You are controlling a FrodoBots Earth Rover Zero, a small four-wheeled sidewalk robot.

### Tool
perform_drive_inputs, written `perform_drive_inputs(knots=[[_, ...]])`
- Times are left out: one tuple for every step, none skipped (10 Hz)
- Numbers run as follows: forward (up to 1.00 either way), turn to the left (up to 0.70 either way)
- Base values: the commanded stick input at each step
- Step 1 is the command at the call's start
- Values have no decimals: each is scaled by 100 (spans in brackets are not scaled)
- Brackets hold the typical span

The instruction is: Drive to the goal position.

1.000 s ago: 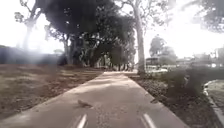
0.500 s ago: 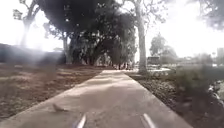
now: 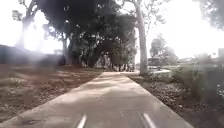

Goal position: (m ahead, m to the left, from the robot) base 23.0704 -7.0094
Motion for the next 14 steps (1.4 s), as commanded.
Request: perform_drive_inputs(knots=[[70, 0], [70, 0], [70, 0], [70, 0], [70, 0], [70, 0], [70, 0], [70, 0], [70, 0], [70, 0], [70, 0], [70, -31], [70, -33], [70, 0]])
